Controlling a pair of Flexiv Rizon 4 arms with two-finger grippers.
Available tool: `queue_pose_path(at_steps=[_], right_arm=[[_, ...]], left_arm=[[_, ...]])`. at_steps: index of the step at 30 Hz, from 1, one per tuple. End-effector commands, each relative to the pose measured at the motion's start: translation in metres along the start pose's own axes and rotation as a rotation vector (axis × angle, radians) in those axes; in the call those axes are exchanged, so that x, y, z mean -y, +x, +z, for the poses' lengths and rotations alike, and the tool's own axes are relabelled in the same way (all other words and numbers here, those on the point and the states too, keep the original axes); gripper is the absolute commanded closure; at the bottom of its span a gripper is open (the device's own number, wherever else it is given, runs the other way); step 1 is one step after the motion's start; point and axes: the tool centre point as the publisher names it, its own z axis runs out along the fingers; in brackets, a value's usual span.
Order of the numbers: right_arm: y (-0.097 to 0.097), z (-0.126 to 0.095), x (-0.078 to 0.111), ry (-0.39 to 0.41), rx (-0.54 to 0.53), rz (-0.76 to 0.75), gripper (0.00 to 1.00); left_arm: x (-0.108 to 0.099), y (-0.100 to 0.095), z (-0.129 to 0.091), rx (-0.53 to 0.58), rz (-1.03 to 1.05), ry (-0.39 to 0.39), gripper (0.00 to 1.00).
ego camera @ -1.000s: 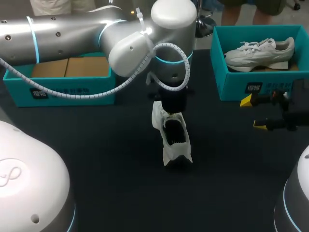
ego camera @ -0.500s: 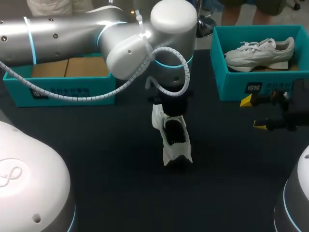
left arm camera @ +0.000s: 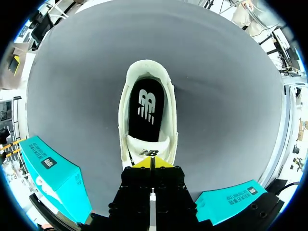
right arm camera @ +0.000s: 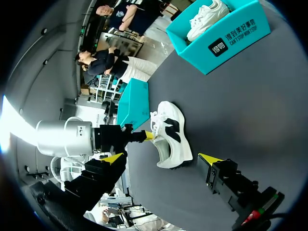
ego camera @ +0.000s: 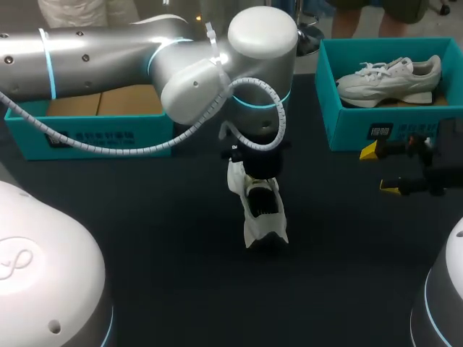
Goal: Take the shoe out of the shoebox, open the shoe tongue, remove and reinsert the insole, then place the shoe into the shoebox
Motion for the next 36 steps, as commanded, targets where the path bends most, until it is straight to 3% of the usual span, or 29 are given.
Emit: queue_pose_path(at_steps=[1,6,24,28,29,31,33,36], right_arm=[[0.000,0.000,0.001,-0.001,0.004,0.001,0.00],[0.000,0.000,0.001,-0.001,0.004,0.001,0.00],[0.000,0.000,0.001,-0.001,0.004,0.001,0.00],[0.000,0.000,0.001,-0.001,0.004,0.001,0.00],[0.000,0.000,0.001,-0.001,0.004,0.001,0.00],[0.000,0.000,0.001,-0.001,0.004,0.001,0.00],[0.000,0.000,0.001,-0.001,0.004,0.001,0.00],[0.000,0.000,0.001,-0.001,0.004,0.001,0.00]], left_arm=[[0.002,0.005,-0.017,-0.012,-0.051,-0.002,1.00],[0.002,0.005,-0.023,0.001,-0.200,-0.025,1.00],[0.002,0.005,-0.023,0.001,-0.200,-0.025,1.00],[0.011,0.013,-0.036,-0.008,-0.439,-0.109,1.00],[0.012,0.015,-0.040,0.002,-0.508,-0.046,1.00],[0.016,0.017,-0.041,-0.023,-0.642,-0.083,1.00],[0.020,0.022,-0.041,-0.024,-0.779,-0.047,1.00],[0.020,0.022,-0.041,-0.024,-0.779,-0.047,1.00]])
